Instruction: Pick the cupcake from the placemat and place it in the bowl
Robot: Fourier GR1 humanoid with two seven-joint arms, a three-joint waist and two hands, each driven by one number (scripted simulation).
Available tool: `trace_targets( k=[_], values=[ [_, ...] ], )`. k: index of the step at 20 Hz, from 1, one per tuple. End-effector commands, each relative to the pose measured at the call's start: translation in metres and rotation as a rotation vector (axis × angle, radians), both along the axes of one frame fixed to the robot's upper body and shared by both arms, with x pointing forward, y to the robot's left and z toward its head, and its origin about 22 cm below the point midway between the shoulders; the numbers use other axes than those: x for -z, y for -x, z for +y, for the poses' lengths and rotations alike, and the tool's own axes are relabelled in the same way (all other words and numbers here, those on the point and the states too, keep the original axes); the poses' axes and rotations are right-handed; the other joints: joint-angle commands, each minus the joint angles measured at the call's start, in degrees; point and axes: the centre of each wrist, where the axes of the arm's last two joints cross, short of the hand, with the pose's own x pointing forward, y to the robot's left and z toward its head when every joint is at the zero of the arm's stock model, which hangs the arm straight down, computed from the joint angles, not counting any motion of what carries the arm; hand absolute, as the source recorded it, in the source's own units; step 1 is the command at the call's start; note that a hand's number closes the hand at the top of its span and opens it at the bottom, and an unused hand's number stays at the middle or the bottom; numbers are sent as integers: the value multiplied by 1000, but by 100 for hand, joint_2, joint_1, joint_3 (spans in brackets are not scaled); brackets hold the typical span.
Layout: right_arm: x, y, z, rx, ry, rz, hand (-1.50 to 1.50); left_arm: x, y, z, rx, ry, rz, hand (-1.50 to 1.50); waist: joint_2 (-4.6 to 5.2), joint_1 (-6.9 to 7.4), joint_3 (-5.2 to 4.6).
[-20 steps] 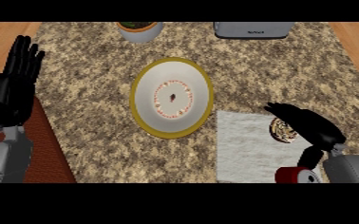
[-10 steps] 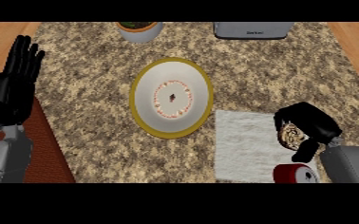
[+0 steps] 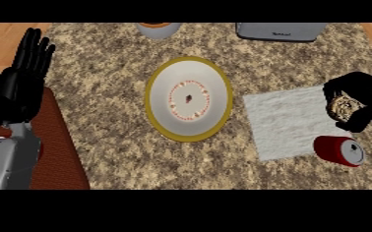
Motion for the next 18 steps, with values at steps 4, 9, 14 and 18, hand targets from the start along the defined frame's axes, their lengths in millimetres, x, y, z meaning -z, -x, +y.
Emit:
trace_targets(
  k=[4, 9, 14, 18],
  values=[
    [-35, -21, -28, 11, 9, -114, 150, 2, -7, -21, 10, 9, -3, 0, 15, 12, 10],
    [-71, -28, -44, 38, -67, -273, 150, 5, -2, 4, 5, 11, 13, 0, -7, -15, 2],
    [-111, -46, -34, -124, -281, -287, 150, 5, -10, 3, -41, 5, 17, 0, -76, -202, -13],
    [-142, -54, -28, -202, -361, -367, 150, 11, 7, 16, -47, -5, 17, 0, -133, -273, -22]
  ],
)
